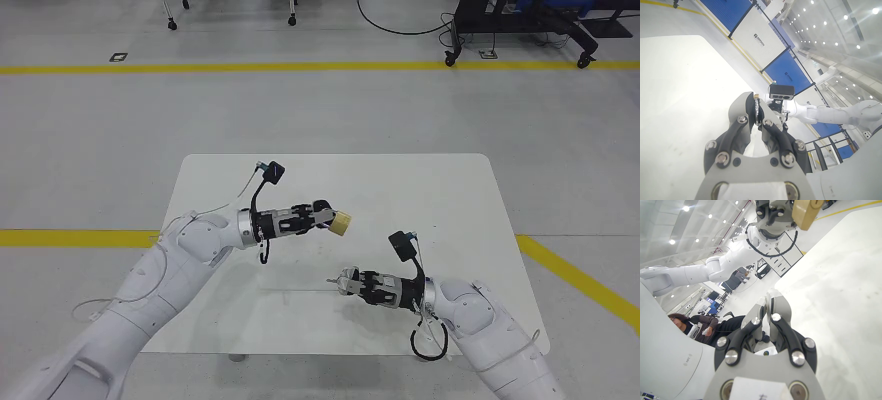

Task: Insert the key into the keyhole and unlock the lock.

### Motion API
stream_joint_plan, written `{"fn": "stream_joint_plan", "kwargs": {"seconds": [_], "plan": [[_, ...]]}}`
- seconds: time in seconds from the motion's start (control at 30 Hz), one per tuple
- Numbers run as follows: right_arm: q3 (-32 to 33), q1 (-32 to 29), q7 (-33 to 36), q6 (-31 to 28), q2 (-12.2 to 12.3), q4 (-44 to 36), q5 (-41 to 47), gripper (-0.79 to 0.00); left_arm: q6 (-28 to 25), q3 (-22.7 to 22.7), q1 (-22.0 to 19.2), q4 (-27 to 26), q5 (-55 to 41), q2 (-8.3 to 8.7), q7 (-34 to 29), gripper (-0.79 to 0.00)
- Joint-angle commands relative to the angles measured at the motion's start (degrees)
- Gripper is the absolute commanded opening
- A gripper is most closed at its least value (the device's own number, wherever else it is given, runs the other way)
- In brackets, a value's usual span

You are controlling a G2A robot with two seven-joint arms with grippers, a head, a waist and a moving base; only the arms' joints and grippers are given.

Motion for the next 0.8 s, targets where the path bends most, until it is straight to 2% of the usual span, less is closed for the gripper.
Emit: {"fn": "stream_joint_plan", "kwargs": {"seconds": [0.0, 0.17, 0.33, 0.5, 0.77], "plan": [[0.0, 0.0, 0.0, 0.0, 0.0, 0.0, 0.0, -0.785, 0.0, 0.0, 0.0, -0.1, 0.0, 0.03, 0.0, -0.785], [0.2, -0.4, -1.2, 1.1, 0.0, -0.5, -0.7, -0.785, 0.5, -0.4, 0.2, -0.1, 0.6, 0.09, 0.9, -0.785], [-1.4, -0.8, -4.6, 4.7, -0.6, -2.9, -5.9, -0.785, 1.0, -2.5, 2.9, -4.0, 3.2, 0.47, 5.1, -0.785], [-3.2, 0.1, -6.7, 6.3, -1.2, -3.0, -8.5, -0.785, 2.9, -2.1, 3.7, -6.0, 4.2, -0.16, 4.7, -0.785], [-2.8, 0.8, -6.7, 4.3, -1.3, -1.1, -6.0, -0.785, 1.8, -1.8, 3.3, -4.7, 5.2, -1.02, 1.4, -0.785]]}}
